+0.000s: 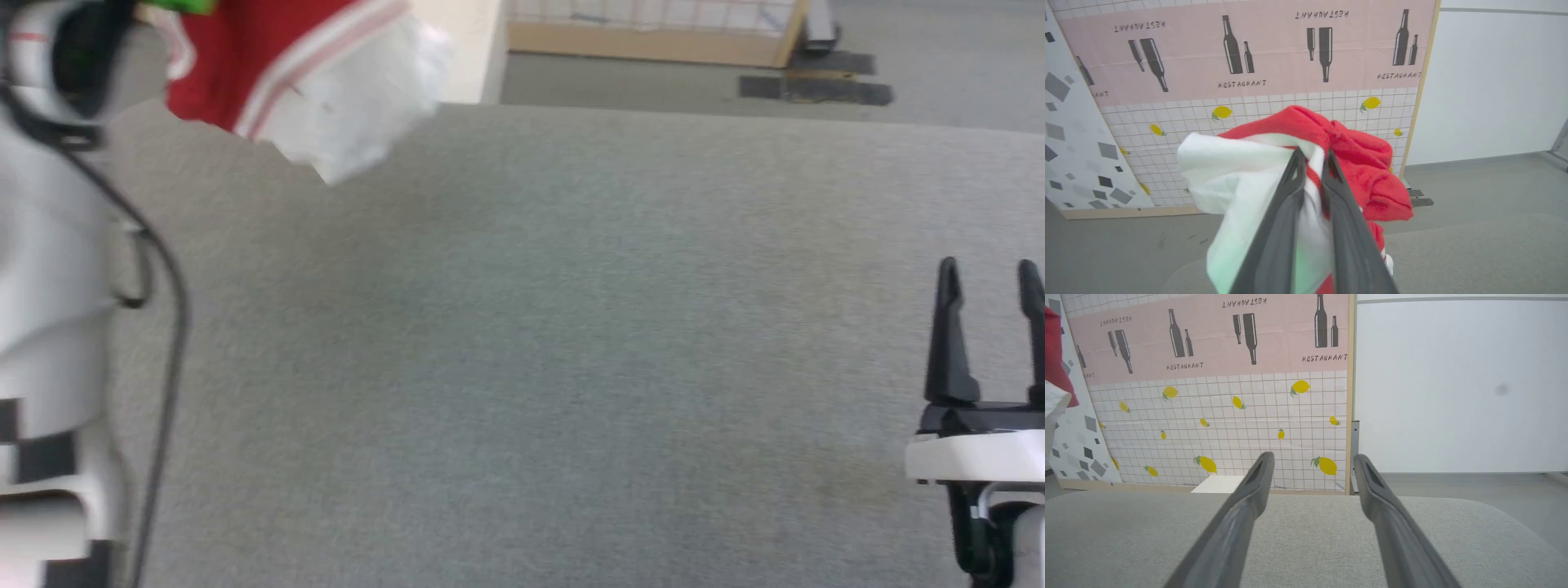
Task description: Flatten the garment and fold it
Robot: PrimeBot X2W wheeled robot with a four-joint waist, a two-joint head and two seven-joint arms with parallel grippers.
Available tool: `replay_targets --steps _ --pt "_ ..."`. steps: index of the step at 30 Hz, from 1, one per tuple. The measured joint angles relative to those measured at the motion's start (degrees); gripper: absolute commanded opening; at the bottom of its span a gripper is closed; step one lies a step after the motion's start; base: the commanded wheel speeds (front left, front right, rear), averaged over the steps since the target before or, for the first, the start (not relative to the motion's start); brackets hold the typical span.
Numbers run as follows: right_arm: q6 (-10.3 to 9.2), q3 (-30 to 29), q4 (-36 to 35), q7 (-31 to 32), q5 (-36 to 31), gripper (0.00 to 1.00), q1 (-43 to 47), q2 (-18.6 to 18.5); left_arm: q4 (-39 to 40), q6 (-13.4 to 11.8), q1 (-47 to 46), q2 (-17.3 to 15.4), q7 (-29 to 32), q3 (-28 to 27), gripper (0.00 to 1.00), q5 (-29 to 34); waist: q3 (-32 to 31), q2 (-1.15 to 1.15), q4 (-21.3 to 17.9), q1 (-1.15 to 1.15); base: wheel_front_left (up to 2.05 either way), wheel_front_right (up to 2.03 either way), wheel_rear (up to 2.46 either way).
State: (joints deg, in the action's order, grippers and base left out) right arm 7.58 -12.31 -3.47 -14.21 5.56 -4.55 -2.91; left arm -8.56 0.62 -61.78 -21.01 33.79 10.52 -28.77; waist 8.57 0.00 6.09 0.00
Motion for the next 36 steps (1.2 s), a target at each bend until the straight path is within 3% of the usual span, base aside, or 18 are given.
replay_targets --steps 8,18,24,30,34,35,36 --pt "0.00 -3.8 -0.7 -0.3 0.0 1.00 0.0 0.0 6.2 -1.8 2.0 10.0 5.0 7.9 0.00 -2.6 -1.7 0.00 -4.6 0.00 0.00 0.00 0.00" --pt "0.00 -4.5 -1.9 -0.4 0.9 1.00 0.2 0.0 8.4 -3.8 16.1 14.5 6.5 17.2 0.00 -2.6 -0.2 0.00 -8.7 0.00 0.00 0.00 0.00" --pt "0.00 -3.0 -2.0 -0.4 1.6 1.00 -0.1 0.0 0.4 -6.6 23.6 16.7 -1.7 18.6 0.00 -4.1 2.4 0.00 -10.2 0.00 0.00 0.00 0.00" --pt "0.00 -0.8 -1.9 -0.4 1.9 1.00 -1.9 0.0 -14.9 -8.2 24.4 17.3 -10.0 22.1 0.00 1.9 5.6 0.00 -12.0 0.00 0.00 0.00 0.00" --pt "0.00 -0.9 -1.6 -0.4 2.1 1.00 -2.9 0.0 -20.9 -8.3 24.1 17.4 -13.1 22.4 0.00 1.9 7.6 0.00 -13.1 0.00 0.00 0.00 0.00" --pt "0.00 -1.2 -1.4 -0.4 2.1 1.00 -2.9 0.0 -21.7 -8.3 23.7 17.5 -14.4 22.5 0.17 1.8 8.1 0.00 -13.3 0.00 0.00 0.00 0.00" --pt "0.00 -1.3 -1.3 -0.4 2.1 1.00 -2.9 0.0 -22.0 -8.2 23.4 17.6 -14.9 22.6 0.84 1.7 8.3 0.00 -13.4 0.00 0.00 0.00 0.00"
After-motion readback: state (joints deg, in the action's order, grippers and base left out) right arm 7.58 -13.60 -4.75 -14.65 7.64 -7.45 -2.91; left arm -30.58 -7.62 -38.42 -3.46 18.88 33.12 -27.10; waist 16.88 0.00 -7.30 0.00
